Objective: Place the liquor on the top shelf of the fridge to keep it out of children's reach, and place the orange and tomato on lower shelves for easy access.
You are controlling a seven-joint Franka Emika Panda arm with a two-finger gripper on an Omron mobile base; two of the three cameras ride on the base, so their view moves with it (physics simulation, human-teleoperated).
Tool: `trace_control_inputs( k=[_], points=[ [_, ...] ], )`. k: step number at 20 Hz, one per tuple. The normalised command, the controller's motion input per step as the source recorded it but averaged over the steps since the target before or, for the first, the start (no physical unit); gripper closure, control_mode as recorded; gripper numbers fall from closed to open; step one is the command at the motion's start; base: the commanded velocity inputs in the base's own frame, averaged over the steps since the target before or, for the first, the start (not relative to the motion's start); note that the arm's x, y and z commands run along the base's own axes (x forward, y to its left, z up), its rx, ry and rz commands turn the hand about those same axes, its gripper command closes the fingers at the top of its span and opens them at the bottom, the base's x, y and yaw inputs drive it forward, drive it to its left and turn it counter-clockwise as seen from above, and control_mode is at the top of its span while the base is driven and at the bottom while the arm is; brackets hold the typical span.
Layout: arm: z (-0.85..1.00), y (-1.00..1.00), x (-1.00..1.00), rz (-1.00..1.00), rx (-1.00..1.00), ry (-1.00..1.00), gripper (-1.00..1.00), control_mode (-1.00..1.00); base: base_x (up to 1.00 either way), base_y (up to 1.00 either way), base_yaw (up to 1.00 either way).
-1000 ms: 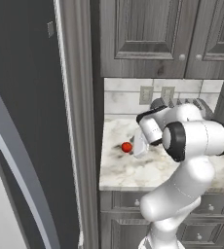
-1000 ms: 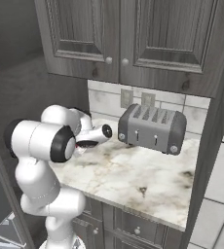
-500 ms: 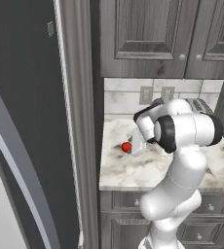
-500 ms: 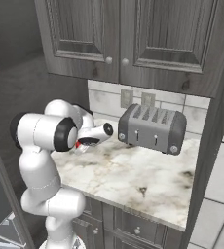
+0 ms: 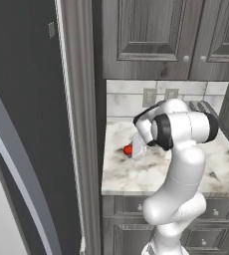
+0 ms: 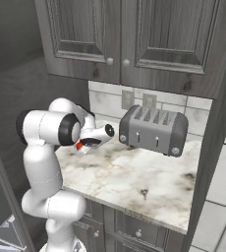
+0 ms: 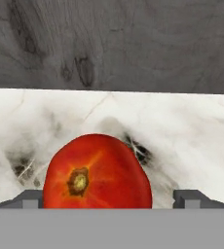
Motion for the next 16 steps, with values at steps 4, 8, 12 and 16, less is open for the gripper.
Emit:
trace_control_inputs(
  k=[4, 8, 12, 16],
  points=[
    [-0.15, 0.08, 0.1, 0.0, 0.0, 0.04, -1.0, -1.0, 0.0, 0.0, 0.0],
    [-0.1, 0.07, 0.04, 0.0, 0.0, 0.02, -1.0, -1.0, 0.0, 0.0, 0.0],
    [-0.05, 0.06, 0.0, 0.0, 0.0, 0.0, 1.0, -1.0, 0.0, 0.0, 0.0],
    [-0.02, 0.0, 0.0, 0.0, 0.0, 0.0, 1.0, -1.0, 0.0, 0.0, 0.0]
  ],
)
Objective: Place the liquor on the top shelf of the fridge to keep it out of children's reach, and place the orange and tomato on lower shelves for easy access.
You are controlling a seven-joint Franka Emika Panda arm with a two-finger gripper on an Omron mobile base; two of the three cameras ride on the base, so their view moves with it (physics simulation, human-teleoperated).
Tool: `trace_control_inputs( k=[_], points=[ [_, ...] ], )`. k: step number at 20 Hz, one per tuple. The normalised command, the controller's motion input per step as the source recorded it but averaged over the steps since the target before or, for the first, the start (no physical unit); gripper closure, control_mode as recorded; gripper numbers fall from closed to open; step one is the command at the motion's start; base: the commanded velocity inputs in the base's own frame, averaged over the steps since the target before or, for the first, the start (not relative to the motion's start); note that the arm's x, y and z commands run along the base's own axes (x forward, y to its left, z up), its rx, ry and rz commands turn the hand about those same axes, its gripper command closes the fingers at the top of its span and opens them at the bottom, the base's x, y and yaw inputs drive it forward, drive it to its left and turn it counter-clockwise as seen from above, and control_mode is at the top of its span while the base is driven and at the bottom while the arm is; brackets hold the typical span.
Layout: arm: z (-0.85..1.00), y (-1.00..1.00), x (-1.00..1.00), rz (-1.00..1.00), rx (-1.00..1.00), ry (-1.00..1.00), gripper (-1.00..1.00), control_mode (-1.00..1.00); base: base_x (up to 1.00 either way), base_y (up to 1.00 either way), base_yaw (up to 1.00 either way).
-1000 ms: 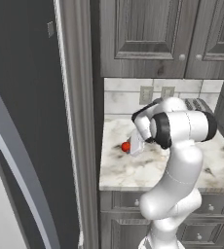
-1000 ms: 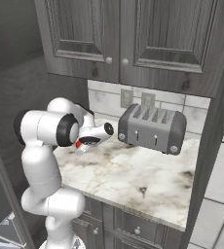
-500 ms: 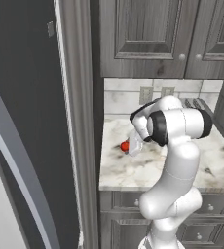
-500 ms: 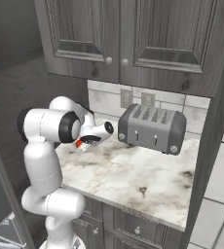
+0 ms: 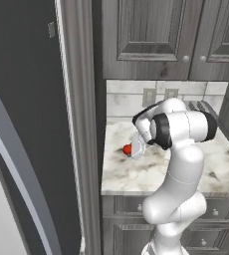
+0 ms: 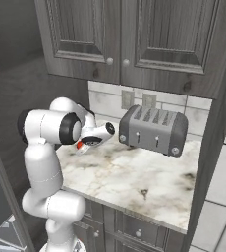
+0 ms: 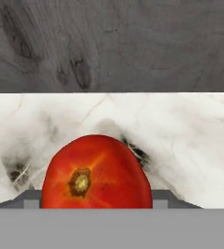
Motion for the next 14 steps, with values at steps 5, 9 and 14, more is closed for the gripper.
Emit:
trace_control_inputs(
  k=[5, 9, 14],
  points=[
    [0.02, 0.0, -0.26, 0.03, 0.0, -0.07, 1.0, -1.0, 0.0, 0.0, 0.0],
    [0.29, -0.06, -0.59, 0.04, 0.0, -0.23, 1.0, -1.0, 0.0, 0.0, 0.0],
    [0.68, -0.3, -0.79, 0.02, 0.0, -0.25, 1.0, -1.0, 0.0, 0.0, 0.0]
  ],
)
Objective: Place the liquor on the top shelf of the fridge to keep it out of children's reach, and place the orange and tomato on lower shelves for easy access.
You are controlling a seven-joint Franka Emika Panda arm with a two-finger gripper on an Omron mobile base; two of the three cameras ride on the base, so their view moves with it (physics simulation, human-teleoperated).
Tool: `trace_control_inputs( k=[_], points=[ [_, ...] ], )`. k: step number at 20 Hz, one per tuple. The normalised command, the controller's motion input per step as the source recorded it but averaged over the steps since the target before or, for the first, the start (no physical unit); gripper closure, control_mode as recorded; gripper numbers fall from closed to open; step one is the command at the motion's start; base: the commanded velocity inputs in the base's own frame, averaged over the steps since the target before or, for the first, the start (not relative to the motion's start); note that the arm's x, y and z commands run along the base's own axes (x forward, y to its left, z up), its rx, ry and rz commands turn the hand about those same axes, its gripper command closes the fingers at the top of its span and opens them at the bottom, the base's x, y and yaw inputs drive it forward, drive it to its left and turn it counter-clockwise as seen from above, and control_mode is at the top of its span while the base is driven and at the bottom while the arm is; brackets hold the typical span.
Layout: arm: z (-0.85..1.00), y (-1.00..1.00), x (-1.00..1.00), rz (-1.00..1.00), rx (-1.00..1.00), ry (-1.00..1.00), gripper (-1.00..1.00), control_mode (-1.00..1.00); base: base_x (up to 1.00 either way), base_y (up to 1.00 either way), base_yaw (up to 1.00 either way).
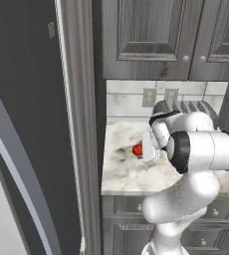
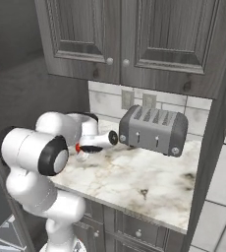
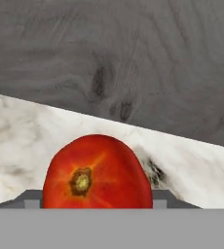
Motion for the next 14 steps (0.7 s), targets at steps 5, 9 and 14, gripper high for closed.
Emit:
trace_control_inputs(
  k=[5, 9, 14],
  points=[
    [0.98, -0.13, -0.73, 0.0, 0.0, -0.09, 1.0, -1.0, 0.0, 0.0, 0.0],
    [1.0, -0.09, -0.64, 0.0, -0.03, 0.0, 1.0, -1.0, 0.0, 0.0, 0.0],
    [0.97, -0.17, -0.93, -0.02, -0.07, 0.02, 1.0, -1.0, 0.0, 0.0, 0.0]
  ],
)
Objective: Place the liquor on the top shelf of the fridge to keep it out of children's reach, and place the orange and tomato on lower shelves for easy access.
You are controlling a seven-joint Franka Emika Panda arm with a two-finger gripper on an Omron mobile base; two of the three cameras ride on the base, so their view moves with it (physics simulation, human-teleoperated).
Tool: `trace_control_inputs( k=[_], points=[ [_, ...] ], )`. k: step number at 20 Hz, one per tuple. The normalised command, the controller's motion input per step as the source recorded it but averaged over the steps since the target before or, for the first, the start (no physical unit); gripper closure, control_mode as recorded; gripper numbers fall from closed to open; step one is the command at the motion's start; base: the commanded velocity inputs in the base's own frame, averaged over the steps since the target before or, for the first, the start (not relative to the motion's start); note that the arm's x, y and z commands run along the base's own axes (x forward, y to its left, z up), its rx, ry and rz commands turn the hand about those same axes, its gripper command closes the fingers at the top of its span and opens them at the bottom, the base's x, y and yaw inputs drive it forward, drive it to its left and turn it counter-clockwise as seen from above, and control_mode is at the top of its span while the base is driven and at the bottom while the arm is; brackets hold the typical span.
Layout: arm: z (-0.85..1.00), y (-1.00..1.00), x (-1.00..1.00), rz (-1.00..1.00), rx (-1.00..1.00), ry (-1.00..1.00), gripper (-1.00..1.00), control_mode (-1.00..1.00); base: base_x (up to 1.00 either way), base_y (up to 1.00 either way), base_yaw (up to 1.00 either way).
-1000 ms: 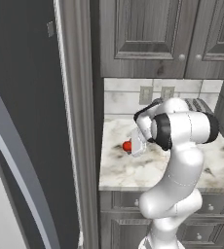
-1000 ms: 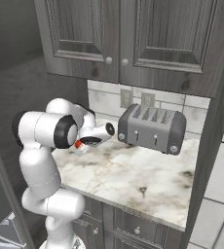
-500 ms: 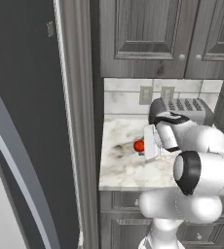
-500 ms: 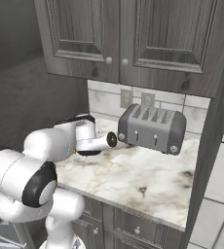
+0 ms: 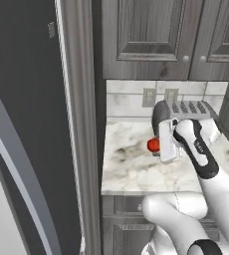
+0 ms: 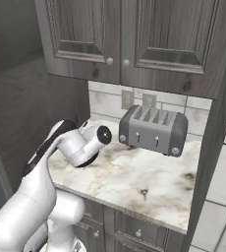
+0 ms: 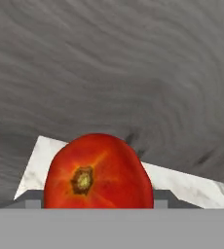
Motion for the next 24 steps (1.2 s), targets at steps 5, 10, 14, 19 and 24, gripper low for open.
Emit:
trace_control_inputs(
  k=[5, 10, 14, 19, 24],
  points=[
    [0.76, -0.19, -1.0, -0.04, -0.11, 0.01, 1.0, -1.0, 0.0, 0.0, 0.0],
    [0.82, -0.09, -0.84, -0.05, -0.13, 0.01, 1.0, -1.0, 0.0, 0.0, 0.0],
    [0.89, -0.06, -0.33, -0.04, -0.12, 0.08, 1.0, -1.0, 0.0, 0.0, 0.0],
    [0.31, 0.0, -0.53, -0.01, -0.15, 0.06, 1.0, -1.0, 0.0, 0.0, 0.0],
    [0.01, -0.01, -0.45, 0.0, -0.12, 0.02, 1.0, -1.0, 0.0, 0.0, 0.0]
  ],
)
